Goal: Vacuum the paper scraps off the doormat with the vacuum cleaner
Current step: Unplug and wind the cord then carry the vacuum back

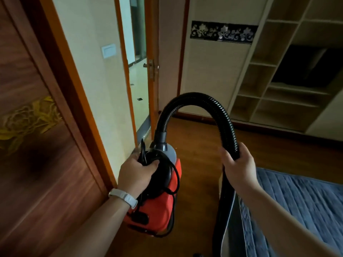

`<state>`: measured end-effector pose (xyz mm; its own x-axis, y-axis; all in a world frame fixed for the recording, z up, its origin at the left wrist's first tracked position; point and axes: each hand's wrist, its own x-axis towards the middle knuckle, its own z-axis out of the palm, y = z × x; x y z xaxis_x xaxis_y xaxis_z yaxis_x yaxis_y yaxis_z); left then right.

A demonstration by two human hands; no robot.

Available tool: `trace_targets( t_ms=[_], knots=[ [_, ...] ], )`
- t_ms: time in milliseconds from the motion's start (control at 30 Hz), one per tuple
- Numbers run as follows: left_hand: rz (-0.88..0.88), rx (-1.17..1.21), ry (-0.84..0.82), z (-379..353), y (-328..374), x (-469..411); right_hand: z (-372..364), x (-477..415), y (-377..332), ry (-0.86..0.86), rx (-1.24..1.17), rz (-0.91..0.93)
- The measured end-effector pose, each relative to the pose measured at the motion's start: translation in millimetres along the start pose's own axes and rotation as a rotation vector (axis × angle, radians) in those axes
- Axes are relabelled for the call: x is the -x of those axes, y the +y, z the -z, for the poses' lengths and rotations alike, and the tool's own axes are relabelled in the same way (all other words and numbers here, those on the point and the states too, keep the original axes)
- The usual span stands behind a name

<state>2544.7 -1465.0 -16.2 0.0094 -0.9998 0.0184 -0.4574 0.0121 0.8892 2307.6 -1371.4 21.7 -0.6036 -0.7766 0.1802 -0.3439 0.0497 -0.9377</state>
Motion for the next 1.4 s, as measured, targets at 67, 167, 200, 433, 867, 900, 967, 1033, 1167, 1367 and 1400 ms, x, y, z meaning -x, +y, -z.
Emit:
trace_targets(
  t_ms=[67, 167, 200, 433, 867, 900, 967, 1033, 1167, 1367, 1400],
  knots=[
    [-0.03, 0.005, -0.042, -13.4, 9.2, -38.0, -5.4, -29.6, -2.9, 0.056, 0.039, -0.004],
    [-0.076, -0.004, -0.098, -31.8, 18.6, -86.8, -14.3, -66.3, -3.5, 0.131, 0.061, -0.008],
    [-0.083, -0.01, -0.113, -36.8, 20.7, -99.3, -17.5, -76.4, -3.6, 0.147, 0.061, -0.009],
    [-0.133, -0.021, -0.156, -71.0, 45.4, -183.7, -42.4, -152.2, 1.6, 0.207, 0.013, -0.007],
    [-0.105, -0.076, -0.138, -173.5, 102.5, -326.3, -69.0, -336.3, 49.5, 0.198, -0.165, -0.04],
    [-0.108, -0.083, -0.137, -181.5, 109.9, -339.4, -69.3, -352.4, 50.8, 0.19, -0.182, -0.045],
    [-0.119, -0.081, -0.132, -199.5, 125.2, -365.3, -67.1, -384.6, 54.9, 0.191, -0.189, -0.048],
    [-0.14, -0.063, -0.128, -217.9, 137.8, -387.4, -64.4, -415.3, 57.6, 0.194, -0.199, -0.057],
    [-0.166, -0.053, -0.143, -245.8, 150.1, -427.2, -67.7, -463.2, 64.6, 0.207, -0.198, -0.065],
    [-0.151, -0.015, -0.229, -291.1, 160.5, -514.1, -83.4, -542.1, 74.6, 0.248, -0.13, -0.068],
    [-0.151, -0.011, -0.258, -301.3, 159.7, -529.3, -86.5, -556.1, 77.3, 0.268, -0.109, -0.073]
  ],
)
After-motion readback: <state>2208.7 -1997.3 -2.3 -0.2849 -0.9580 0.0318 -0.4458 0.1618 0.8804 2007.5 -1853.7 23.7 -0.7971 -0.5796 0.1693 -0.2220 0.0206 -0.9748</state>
